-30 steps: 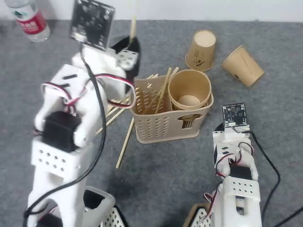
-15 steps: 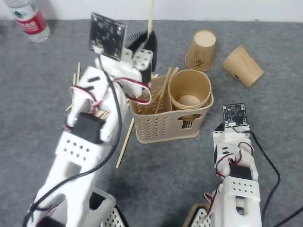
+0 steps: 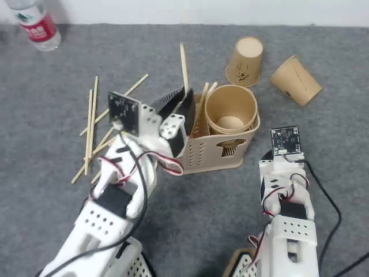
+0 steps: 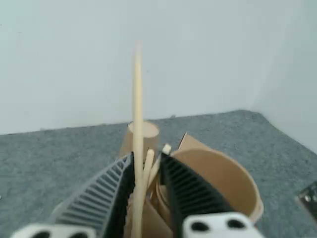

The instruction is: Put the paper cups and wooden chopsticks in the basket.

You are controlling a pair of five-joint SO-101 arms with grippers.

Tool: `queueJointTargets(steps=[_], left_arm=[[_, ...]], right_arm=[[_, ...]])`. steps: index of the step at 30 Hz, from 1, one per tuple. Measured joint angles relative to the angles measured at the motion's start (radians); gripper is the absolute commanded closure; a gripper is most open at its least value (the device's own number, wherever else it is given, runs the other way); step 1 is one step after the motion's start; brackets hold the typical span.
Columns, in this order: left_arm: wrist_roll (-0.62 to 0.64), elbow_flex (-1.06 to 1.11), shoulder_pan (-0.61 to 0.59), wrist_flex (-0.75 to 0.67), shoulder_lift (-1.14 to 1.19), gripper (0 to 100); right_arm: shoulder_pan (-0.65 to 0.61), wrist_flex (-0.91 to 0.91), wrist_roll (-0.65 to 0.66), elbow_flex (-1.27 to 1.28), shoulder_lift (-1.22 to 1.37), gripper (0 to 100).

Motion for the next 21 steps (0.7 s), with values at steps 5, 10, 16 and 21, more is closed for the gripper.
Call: queueJointTargets(steps=[5, 10, 16, 21], left_arm=[[-0.021, -0.017, 0.0, 0.273, -0.126, 82], [-0.029, -0.158, -0.112, 0.535, -0.207, 81], [-0.238, -0.253, -0.391, 0.793, -0.221, 81], [-0.509, -0.216, -0.483, 0.872, -0.121, 82]], right_arm=[[-0.003, 0.0, 0.0, 0.0, 0.0, 98.3], [-0.002, 0.0, 0.0, 0.0, 0.0, 98.3], [-0.002, 0.0, 0.0, 0.0, 0.0, 98.3], [-0.003, 0.0, 0.0, 0.0, 0.0, 98.3]])
